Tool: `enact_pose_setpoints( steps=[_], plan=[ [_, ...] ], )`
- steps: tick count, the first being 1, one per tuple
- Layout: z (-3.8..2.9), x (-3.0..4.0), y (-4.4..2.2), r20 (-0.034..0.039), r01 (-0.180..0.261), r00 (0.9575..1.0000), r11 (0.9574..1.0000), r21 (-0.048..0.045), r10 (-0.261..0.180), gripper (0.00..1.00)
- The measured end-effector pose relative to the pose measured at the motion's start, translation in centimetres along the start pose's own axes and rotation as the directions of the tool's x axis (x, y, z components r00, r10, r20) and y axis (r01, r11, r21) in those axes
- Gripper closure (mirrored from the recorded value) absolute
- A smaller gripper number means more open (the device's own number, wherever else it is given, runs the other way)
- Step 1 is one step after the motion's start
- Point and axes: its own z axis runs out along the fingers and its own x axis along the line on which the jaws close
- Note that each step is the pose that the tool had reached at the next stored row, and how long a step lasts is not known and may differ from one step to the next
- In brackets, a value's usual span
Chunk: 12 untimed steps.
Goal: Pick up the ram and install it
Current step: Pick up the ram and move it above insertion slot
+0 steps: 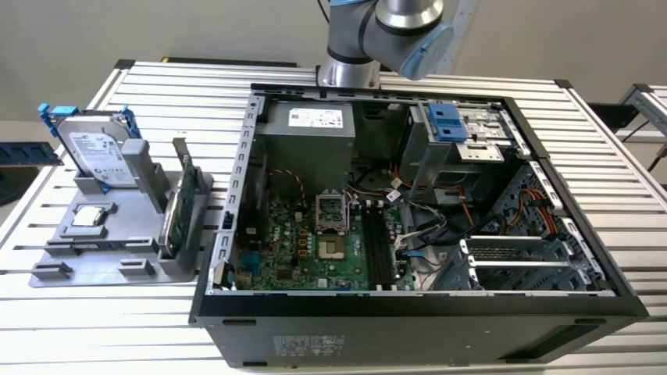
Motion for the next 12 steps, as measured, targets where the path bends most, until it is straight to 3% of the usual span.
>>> enact_pose_setpoints(
  steps=[12],
  plan=[
    [0.0, -0.06, 1.03, -0.0002, 0.0, 1.0, 1.0, -0.0003, 0.0, 1.0]
  ],
)
